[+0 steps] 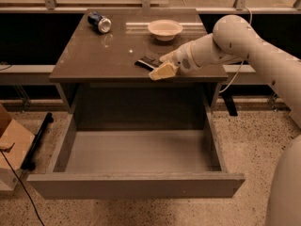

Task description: Place rxbar chocolate into top drawer

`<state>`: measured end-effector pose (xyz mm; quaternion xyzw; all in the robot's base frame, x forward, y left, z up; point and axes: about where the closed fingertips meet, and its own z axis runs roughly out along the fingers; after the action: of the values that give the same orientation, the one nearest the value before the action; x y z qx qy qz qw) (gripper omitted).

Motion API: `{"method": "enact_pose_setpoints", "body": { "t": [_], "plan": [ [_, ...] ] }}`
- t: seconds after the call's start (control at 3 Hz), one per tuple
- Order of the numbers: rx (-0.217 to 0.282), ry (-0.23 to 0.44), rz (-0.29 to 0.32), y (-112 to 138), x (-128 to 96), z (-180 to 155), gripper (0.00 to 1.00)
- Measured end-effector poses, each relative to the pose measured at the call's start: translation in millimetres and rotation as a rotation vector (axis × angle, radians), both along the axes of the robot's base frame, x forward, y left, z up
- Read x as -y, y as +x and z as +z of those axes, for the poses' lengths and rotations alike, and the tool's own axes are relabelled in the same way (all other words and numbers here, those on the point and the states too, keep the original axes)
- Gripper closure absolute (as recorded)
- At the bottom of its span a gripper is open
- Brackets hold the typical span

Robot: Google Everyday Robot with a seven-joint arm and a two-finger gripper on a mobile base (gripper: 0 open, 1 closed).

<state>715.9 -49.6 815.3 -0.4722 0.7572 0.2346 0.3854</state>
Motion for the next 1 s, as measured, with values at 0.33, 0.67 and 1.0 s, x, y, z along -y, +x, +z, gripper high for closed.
{"method": "enact_pose_setpoints", "body": {
  "t": [0.33,0.67,1.0],
  "plan": [
    [0.002,0.000,0.000,-0.7,0.1,1.4,1.00],
    [0.002,0.000,0.000,-0.7,0.1,1.7,1.00],
    [0.002,0.000,0.000,-0.7,0.1,2.5,1.00]
  ]
}}
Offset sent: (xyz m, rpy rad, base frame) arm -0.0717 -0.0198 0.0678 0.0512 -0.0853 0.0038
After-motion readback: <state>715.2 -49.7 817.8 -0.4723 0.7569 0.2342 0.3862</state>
